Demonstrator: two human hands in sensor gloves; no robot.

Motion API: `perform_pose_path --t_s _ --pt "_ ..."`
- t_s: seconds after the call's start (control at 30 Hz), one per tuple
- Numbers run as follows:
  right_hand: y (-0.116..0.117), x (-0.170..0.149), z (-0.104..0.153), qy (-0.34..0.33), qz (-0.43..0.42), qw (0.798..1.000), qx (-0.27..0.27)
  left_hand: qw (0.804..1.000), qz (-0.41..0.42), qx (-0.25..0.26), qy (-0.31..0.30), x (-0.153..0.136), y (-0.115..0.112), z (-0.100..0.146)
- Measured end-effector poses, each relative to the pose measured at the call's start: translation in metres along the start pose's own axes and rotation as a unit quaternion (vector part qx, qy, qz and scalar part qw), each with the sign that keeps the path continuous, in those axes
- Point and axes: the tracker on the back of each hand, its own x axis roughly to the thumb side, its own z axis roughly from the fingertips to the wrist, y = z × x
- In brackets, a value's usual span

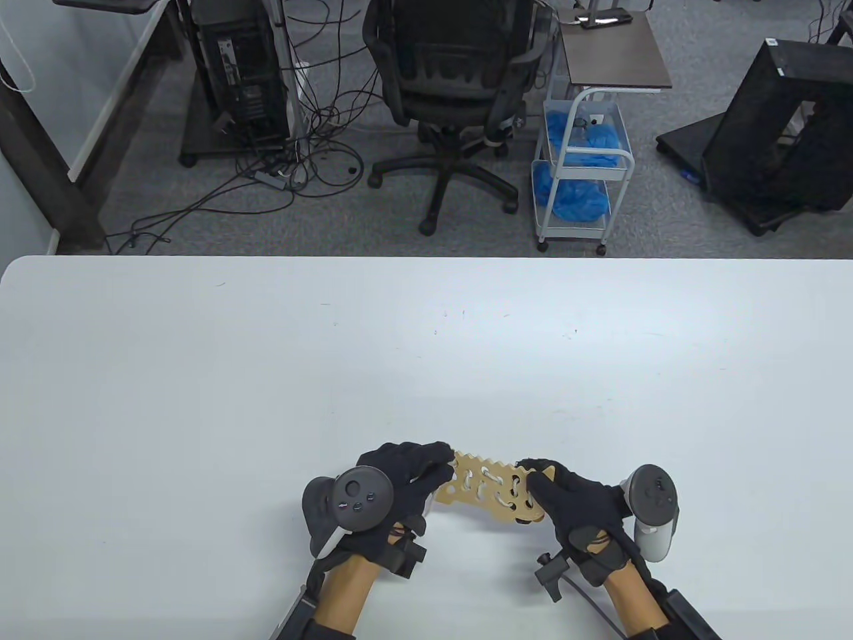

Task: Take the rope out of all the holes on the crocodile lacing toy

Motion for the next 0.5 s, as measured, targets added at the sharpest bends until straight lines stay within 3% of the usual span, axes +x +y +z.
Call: perform_pose_path --t_s 0.23,0.5 --pt "-0.006 -0.001 0.002 0.015 -0.018 0.999 -0.036 1.0 0.011 0.007 0.005 -0.002 0.003 0.0" --pt "-0.017 -0.002 0.004 0.025 -0.087 0.993 -0.081 0.995 0.063 0.032 0.07 -0.022 0.011 0.0"
